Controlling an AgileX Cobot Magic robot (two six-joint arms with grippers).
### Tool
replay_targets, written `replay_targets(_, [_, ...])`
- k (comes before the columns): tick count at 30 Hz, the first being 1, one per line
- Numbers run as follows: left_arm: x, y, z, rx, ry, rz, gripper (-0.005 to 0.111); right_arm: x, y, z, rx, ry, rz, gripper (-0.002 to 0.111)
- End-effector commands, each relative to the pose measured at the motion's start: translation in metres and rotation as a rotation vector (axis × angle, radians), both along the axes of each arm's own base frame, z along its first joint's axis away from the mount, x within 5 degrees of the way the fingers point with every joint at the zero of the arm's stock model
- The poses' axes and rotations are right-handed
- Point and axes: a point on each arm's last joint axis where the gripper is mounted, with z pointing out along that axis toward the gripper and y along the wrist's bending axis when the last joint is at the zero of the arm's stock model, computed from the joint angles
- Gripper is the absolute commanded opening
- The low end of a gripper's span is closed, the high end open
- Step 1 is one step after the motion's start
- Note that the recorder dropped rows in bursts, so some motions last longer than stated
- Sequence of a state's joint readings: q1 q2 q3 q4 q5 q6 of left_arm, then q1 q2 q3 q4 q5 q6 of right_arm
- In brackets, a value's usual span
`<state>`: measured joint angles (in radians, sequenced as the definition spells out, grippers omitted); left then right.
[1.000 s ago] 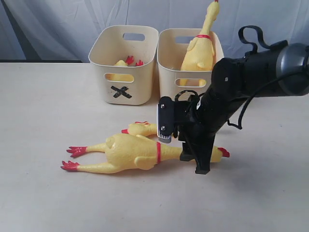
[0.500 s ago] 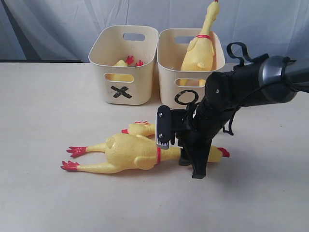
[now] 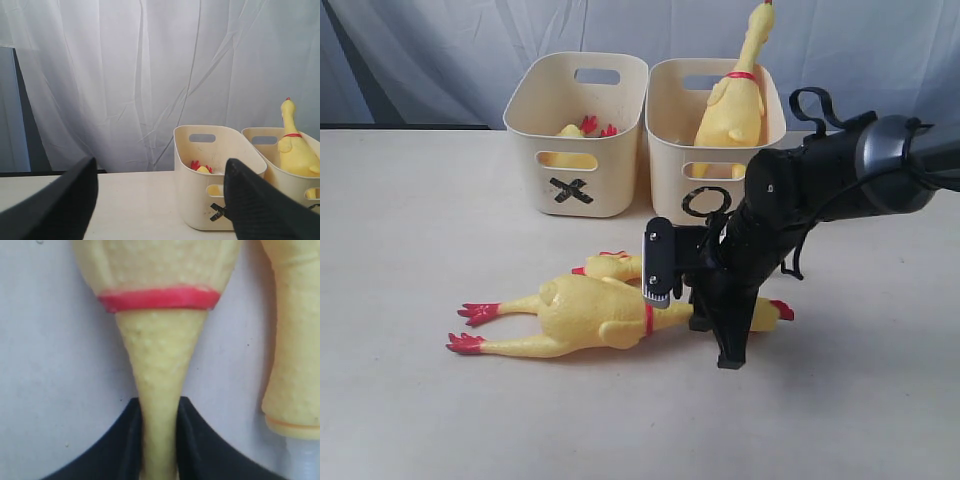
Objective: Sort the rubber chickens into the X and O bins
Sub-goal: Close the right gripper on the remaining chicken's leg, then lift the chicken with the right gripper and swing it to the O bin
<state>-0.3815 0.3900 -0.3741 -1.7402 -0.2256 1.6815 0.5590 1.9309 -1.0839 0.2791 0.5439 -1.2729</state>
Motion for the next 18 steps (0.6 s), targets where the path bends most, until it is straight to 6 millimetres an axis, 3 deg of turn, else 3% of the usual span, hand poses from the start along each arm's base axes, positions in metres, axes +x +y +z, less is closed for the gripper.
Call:
replay_targets(1, [-0.001,0.001,-0.001,-0.001,0.001,0.004,0.067,-0.002,-0.001,-0.001,-0.006,0.014,0.005,-0.001])
replay_targets(8, [-0.001,0.001,-0.001,-0.001,0.001,0.004,0.067,-0.008,0.0,0.004,0.017,0.079,-0.02,-0.001])
replay_targets(18, [-0.001,0.001,-0.001,-0.001,0.001,0.004,0.067,-0.026,0.005,0.051,0.173,0.162,-0.084,-0.001])
